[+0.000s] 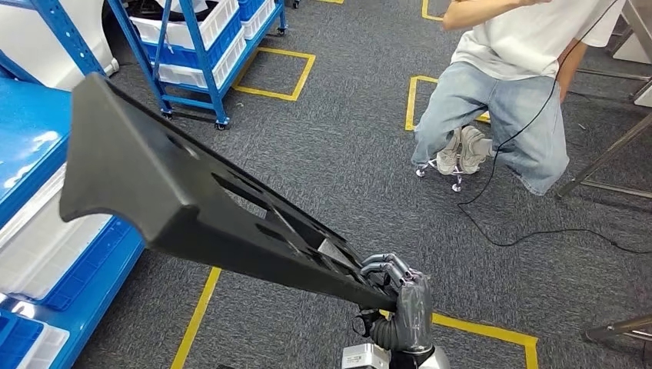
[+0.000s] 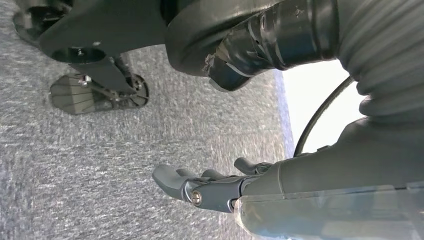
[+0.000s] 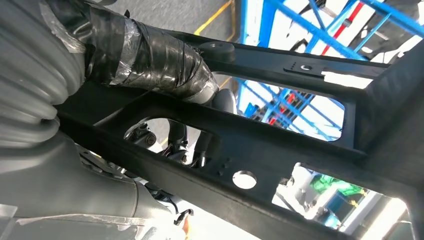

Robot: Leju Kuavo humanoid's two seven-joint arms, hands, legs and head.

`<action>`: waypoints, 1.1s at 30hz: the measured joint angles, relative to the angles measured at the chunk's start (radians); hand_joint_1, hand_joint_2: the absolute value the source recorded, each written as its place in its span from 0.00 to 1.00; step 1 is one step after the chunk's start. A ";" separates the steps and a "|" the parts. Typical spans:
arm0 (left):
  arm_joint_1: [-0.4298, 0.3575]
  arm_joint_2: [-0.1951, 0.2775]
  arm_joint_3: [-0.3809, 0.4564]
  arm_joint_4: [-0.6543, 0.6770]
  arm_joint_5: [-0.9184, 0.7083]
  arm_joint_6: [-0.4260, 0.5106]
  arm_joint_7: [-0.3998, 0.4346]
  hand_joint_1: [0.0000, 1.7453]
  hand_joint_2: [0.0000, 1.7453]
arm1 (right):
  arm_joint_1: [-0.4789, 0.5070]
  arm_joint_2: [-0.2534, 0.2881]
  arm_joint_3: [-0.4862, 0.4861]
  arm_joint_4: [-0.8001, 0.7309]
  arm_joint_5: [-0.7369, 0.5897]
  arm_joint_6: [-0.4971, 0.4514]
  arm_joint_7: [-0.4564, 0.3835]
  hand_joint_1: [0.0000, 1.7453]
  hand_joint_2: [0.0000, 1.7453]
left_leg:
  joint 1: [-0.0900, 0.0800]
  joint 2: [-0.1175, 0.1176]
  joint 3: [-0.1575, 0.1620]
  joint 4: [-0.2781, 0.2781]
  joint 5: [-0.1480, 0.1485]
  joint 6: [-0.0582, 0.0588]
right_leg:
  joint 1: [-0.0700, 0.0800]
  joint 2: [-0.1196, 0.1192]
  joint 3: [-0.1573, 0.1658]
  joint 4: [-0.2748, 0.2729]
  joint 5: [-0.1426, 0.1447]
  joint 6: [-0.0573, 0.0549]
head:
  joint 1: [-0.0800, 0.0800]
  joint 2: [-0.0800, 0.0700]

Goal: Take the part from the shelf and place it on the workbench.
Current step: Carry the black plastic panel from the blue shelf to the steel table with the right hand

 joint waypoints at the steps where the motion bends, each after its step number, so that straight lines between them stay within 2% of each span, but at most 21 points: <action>1: 0.002 0.000 0.000 0.000 0.000 0.000 0.000 0.00 1.00 | -0.001 0.000 0.000 0.000 0.000 0.000 0.000 0.98 1.00 | -0.002 0.013 -0.001 -0.001 0.000 0.002 | 0.000 -0.019 -0.027 0.060 -0.032 0.002 | 0.002 0.000; 3: 0.005 0.001 0.000 0.000 0.000 0.000 0.000 0.00 1.00 | 0.000 -0.001 0.001 -0.001 0.000 0.000 0.000 0.98 1.00 | -0.005 0.041 -0.002 0.000 -0.001 0.004 | -0.001 -0.033 -0.065 0.149 -0.064 0.005 | 0.002 0.000; 4: 0.005 0.001 0.000 0.000 0.000 0.000 0.000 0.00 1.00 | 0.001 -0.002 0.001 -0.001 0.000 0.000 0.000 0.98 1.00 | -0.006 0.054 -0.002 0.001 -0.002 0.004 | -0.001 -0.036 -0.061 0.148 -0.053 0.004 | 0.001 0.000; 6: 0.003 0.001 -0.001 0.000 0.000 -0.001 0.000 0.00 1.00 | 0.001 -0.003 0.001 -0.001 0.000 0.000 0.000 0.98 1.00 | -0.007 0.075 0.000 0.003 -0.006 0.003 | 0.000 -0.055 -0.003 0.047 0.005 -0.001 | 0.002 0.000; 7: 0.003 0.001 -0.001 0.000 0.000 -0.001 0.000 0.00 1.00 | 0.000 -0.004 0.001 -0.001 0.000 0.000 0.000 0.98 1.00 | -0.009 0.084 0.002 0.005 -0.009 0.000 | 0.005 -0.078 0.033 -0.018 0.027 -0.004 | 0.002 0.000; 9: 0.003 0.001 -0.002 0.000 0.002 -0.001 0.000 0.00 1.00 | -0.002 -0.004 0.001 -0.001 0.000 0.001 0.000 0.98 1.00 | -0.013 0.100 0.004 0.007 -0.014 -0.009 | 0.016 -0.110 0.070 -0.095 0.042 -0.012 | 0.002 0.000; 11: 0.002 0.001 -0.002 0.000 0.007 0.000 0.000 0.00 1.00 | -0.003 -0.004 0.002 -0.001 -0.002 0.002 0.000 0.98 1.00 | -0.017 0.119 0.007 0.007 -0.017 -0.017 | 0.019 -0.102 0.070 -0.105 0.039 -0.019 | 0.001 0.000; 12: 0.001 0.001 -0.002 0.000 0.009 0.000 -0.001 0.00 1.00 | -0.003 -0.004 0.002 -0.001 -0.003 0.004 0.000 0.98 1.00 | -0.016 0.118 0.009 0.009 -0.022 -0.022 | 0.016 -0.092 0.070 -0.109 0.042 -0.023 | 0.001 0.000; 14: 0.000 0.001 -0.002 0.000 0.014 0.001 -0.004 0.00 1.00 | -0.010 -0.003 0.003 0.000 -0.006 0.007 0.001 0.98 1.00 | -0.014 0.083 -0.004 0.046 -0.051 -0.032 | 0.008 -0.072 0.073 -0.117 0.047 -0.033 | 0.001 0.000; 16: 0.000 0.002 -0.001 0.000 0.019 0.000 -0.007 0.00 1.00 | -0.022 0.000 0.006 0.005 -0.011 0.010 0.001 0.98 1.00 | -0.010 0.039 -0.053 0.156 -0.111 -0.039 | 0.005 -0.054 0.074 -0.118 0.049 -0.040 | 0.001 0.000; 18: -0.001 0.004 0.001 0.000 0.025 0.000 -0.008 0.00 1.00 | -0.033 0.004 0.010 0.014 -0.016 0.014 0.001 0.98 1.00 | -0.009 0.026 -0.106 0.266 -0.148 -0.042 | 0.005 -0.030 0.073 -0.116 0.049 -0.043 | 0.001 0.000; 19: 0.000 0.006 0.002 0.000 0.027 0.000 -0.008 0.00 1.00 | -0.037 0.006 0.012 0.018 -0.018 0.017 0.001 0.98 1.00 | -0.009 0.024 -0.114 0.277 -0.138 -0.043 | 0.004 -0.016 0.074 -0.114 0.049 -0.043 | 0.001 0.000; 20: 0.001 0.008 0.003 0.000 0.029 -0.001 -0.007 0.00 1.00 | -0.041 0.007 0.013 0.023 -0.019 0.020 0.001 0.98 1.00 | -0.007 0.022 -0.103 0.249 -0.109 -0.043 | 0.004 -0.001 0.074 -0.112 0.049 -0.042 | 0.001 0.000; 22: 0.006 0.012 0.006 0.000 0.030 -0.001 -0.007 0.00 1.00 | -0.048 0.012 0.015 0.031 -0.019 0.023 0.001 0.98 1.00 | -0.002 -0.007 -0.052 0.126 -0.037 -0.041 | 0.002 0.025 0.074 -0.106 0.047 -0.038 | 0.001 0.000; 23: 0.008 0.013 0.007 0.000 0.031 -0.002 -0.006 0.00 1.00 | -0.052 0.015 0.016 0.034 -0.019 0.025 0.001 0.98 1.00 | 0.000 -0.027 -0.029 0.071 -0.018 -0.039 | 0.002 0.037 0.070 -0.102 0.046 -0.034 | 0.001 0.000; 25: 0.010 0.014 0.010 0.000 0.033 -0.002 -0.006 0.00 1.00 | -0.060 0.019 0.019 0.039 -0.021 0.026 0.001 0.98 1.00 | 0.000 -0.053 -0.013 0.027 -0.015 -0.033 | 0.001 0.056 0.060 -0.098 0.049 -0.021 | 0.001 0.000; 26: 0.009 0.014 0.010 0.000 0.035 -0.002 -0.006 0.00 1.00 | -0.063 0.020 0.020 0.041 -0.022 0.026 0.001 0.98 1.00 | -0.001 -0.047 -0.012 0.021 -0.013 -0.028 | 0.000 0.066 0.056 -0.099 0.052 -0.015 | 0.001 0.000; 27: 0.008 0.014 0.010 0.000 0.036 -0.002 -0.006 0.00 1.00 | -0.064 0.020 0.021 0.043 -0.023 0.027 0.001 0.98 1.00 | 0.001 -0.036 -0.012 0.019 -0.010 -0.022 | -0.001 0.064 0.053 -0.099 0.053 -0.009 | 0.001 0.000; 29: 0.008 0.015 0.011 0.000 0.037 -0.002 -0.005 0.00 1.00 | -0.068 0.020 0.022 0.046 -0.024 0.027 0.001 0.98 1.00 | 0.004 -0.013 -0.009 0.010 -0.003 -0.008 | 0.004 0.025 0.038 -0.071 0.033 0.000 | 0.004 0.000; 31: 0.010 0.016 0.011 0.000 0.037 -0.002 -0.006 0.00 1.00 | -0.074 0.020 0.024 0.050 -0.024 0.027 0.001 0.98 1.00 | 0.003 0.010 -0.008 0.006 -0.001 0.001 | 0.005 -0.024 -0.009 0.028 -0.022 0.005 | 0.007 0.000; 33: 0.011 0.017 0.012 0.000 0.038 -0.002 -0.006 0.00 1.00 | -0.076 0.020 0.026 0.055 -0.024 0.027 0.001 0.98 1.00 | 0.000 0.036 -0.008 0.007 -0.004 0.004 | 0.000 -0.035 -0.064 0.142 -0.064 0.009 | 0.007 0.000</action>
